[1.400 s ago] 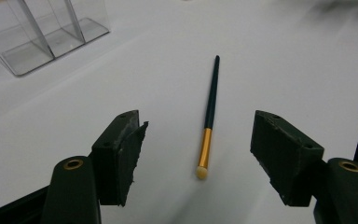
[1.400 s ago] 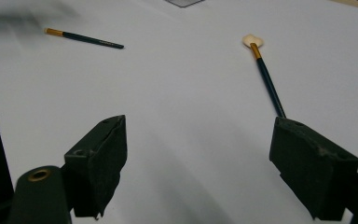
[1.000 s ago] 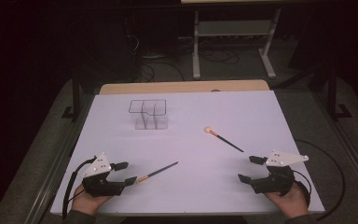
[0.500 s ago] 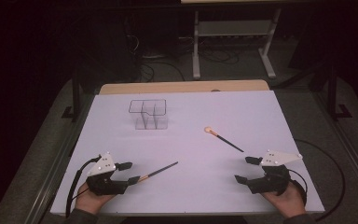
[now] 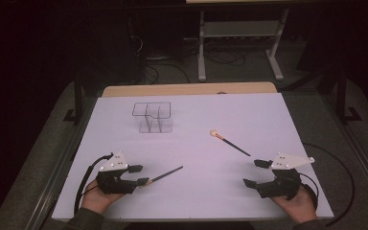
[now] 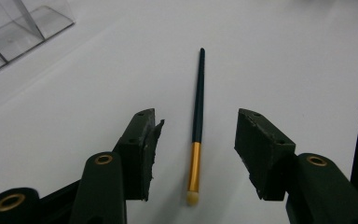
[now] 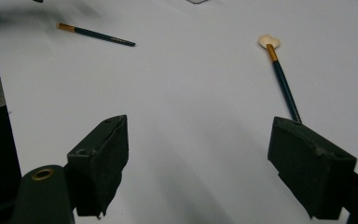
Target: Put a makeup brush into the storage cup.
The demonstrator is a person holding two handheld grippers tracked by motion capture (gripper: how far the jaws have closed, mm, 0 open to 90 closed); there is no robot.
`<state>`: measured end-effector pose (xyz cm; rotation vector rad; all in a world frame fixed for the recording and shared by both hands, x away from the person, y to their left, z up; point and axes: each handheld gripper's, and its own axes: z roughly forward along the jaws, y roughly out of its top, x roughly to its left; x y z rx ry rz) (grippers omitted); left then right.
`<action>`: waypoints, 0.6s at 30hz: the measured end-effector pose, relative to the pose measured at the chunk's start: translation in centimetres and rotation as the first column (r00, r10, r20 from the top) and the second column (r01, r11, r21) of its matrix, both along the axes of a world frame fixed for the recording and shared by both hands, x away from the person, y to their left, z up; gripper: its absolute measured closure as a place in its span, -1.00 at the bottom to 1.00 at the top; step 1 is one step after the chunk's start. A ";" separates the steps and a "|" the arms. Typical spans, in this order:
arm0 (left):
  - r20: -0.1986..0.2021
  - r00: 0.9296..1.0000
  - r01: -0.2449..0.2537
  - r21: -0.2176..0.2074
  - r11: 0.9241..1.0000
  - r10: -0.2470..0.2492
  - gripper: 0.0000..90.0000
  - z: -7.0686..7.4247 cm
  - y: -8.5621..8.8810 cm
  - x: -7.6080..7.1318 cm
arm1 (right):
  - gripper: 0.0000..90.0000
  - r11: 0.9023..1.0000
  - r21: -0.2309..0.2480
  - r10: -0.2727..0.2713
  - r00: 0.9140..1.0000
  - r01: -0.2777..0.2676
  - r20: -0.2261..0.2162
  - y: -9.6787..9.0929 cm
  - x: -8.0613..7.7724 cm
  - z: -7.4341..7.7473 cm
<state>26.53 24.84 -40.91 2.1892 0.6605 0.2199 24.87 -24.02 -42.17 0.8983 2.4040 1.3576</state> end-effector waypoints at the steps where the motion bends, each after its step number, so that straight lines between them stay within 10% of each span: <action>1: -0.004 1.000 0.002 0.003 1.000 -0.001 0.07 0.0 -0.2 0.2 | -0.57 1.000 0.001 -0.001 1.000 0.001 0.001 0.0 0.0 0.0; 18: -0.114 0.993 0.049 0.142 0.989 -0.033 0.20 0.6 -3.1 2.3 | -0.58 1.000 0.008 0.004 1.000 -0.004 0.019 -0.5 -0.1 0.4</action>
